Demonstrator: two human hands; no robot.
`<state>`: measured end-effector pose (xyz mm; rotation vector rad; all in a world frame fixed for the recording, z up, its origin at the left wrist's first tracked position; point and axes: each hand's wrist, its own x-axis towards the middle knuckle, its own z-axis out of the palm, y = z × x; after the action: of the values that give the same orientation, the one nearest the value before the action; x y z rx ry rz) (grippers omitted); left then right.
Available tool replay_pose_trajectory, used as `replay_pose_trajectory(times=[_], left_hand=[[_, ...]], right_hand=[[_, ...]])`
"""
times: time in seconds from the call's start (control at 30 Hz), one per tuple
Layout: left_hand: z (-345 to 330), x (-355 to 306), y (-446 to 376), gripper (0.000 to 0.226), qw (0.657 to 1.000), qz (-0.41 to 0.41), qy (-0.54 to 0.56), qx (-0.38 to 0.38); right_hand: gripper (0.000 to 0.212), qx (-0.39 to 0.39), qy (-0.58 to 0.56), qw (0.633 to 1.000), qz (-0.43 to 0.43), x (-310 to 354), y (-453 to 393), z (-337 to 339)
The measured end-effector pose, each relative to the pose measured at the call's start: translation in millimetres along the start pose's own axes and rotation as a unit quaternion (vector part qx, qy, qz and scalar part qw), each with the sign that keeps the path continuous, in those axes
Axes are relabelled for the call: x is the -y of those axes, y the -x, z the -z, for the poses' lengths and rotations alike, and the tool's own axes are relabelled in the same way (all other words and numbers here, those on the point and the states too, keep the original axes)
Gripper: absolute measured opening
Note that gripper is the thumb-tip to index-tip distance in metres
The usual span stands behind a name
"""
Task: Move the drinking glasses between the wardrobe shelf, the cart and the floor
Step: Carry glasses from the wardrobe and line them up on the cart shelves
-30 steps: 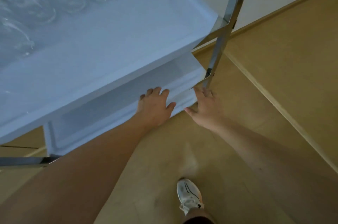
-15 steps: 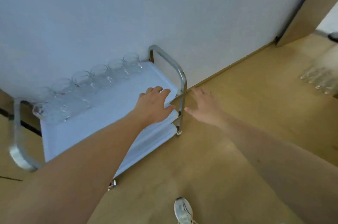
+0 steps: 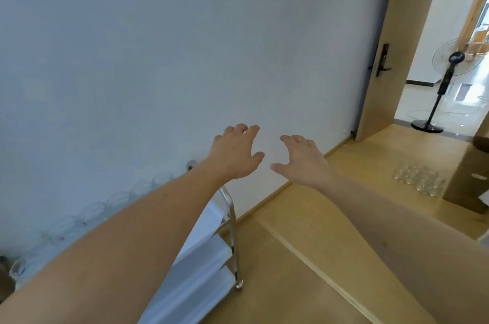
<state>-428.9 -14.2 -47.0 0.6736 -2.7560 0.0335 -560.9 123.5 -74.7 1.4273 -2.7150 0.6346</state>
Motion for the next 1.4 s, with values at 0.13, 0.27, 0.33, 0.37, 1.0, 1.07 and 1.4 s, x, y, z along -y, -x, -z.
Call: replay_pose_trajectory(times=[0.13,0.27,0.33,0.37,1.0,1.07,1.4], left_hand=[[10,-54,-52,0.069,1.0,-0.015,-0.01,-0.013],[13,-103,-107,0.068,0.999,-0.027,-0.024,-0.026],[14,-123,-130,0.068,0.999,-0.029,-0.024,-0.029],[14,-135,-144,0.068,0.999,-0.032,-0.024,-0.029],[-52,-252,-337,0.071,0.977,-0.2,0.066,-0.018],[-60,-254,-360,0.071,0.972,-0.221,0.078,-0.011],[-114,-257,-482,0.071,0.935,-0.329,0.13,0.018]], right_hand=[[0.087,-0.026,0.004,1.0,-0.005,-58,-23,45],[0.088,-0.042,0.016,0.999,-0.018,-116,-45,87],[0.088,-0.045,0.031,0.998,-0.021,-140,-54,103],[0.088,-0.048,0.037,0.998,-0.022,-154,-58,113],[0.09,-0.083,0.092,0.979,-0.163,-312,-129,159],[0.088,-0.09,0.1,0.973,-0.185,-322,-144,160],[0.089,-0.117,0.127,0.94,-0.293,-351,-227,143]])
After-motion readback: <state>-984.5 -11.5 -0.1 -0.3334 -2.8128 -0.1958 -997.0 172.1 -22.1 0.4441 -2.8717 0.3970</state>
